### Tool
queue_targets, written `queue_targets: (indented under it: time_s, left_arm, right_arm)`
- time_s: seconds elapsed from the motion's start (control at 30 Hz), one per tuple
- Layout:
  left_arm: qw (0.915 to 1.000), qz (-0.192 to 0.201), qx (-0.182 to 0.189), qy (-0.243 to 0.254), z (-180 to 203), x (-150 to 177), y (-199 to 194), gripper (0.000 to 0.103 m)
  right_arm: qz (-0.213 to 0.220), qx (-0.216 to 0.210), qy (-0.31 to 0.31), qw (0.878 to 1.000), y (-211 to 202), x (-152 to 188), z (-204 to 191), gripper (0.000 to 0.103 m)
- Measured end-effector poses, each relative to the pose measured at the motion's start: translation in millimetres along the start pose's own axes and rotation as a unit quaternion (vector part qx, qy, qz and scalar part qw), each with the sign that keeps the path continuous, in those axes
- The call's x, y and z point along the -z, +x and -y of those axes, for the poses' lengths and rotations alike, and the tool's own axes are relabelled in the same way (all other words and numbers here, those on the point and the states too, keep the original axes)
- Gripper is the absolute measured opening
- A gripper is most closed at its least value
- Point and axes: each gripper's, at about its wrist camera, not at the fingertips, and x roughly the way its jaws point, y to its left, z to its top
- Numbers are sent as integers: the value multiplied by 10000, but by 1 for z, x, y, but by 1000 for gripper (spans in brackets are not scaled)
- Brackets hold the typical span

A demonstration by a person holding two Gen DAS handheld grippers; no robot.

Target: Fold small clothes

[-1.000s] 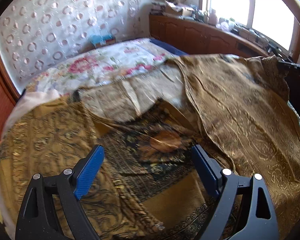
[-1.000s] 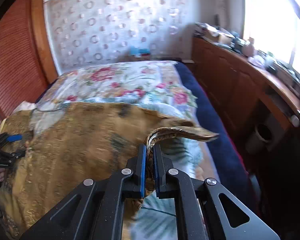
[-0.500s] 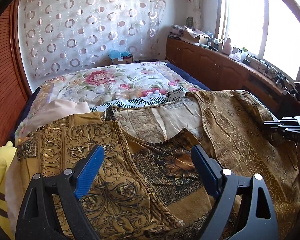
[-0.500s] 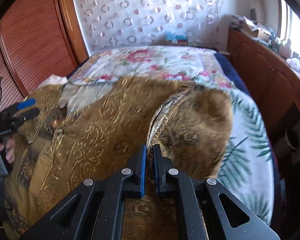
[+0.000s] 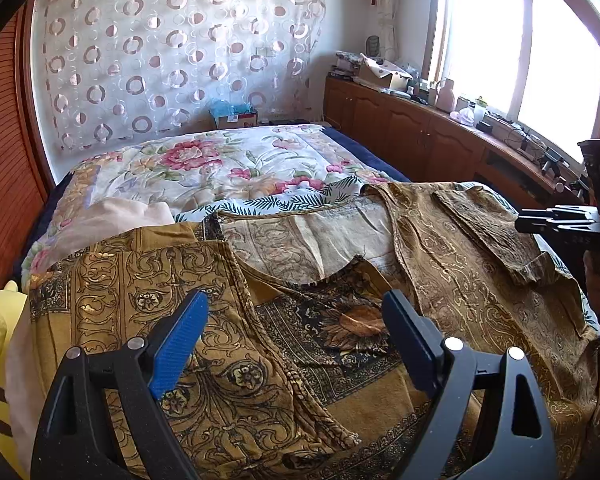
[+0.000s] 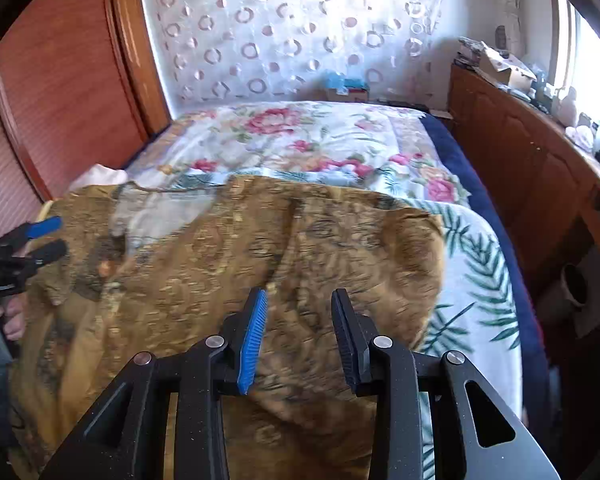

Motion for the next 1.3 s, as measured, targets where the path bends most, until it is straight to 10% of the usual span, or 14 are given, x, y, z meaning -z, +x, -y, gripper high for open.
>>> queue_targets:
  time_s: [0.73,1.3]
  left_arm:
    - [9992,71,-311,-260,-25,-9,-13,89]
    - [9900,-180,-1057,-913,-117,-9,-23,82]
  right_arm:
    - [-355,-202,-19,9992,33,22,-17,36]
    - [-37,399,-94,9992,45,-11,40,60]
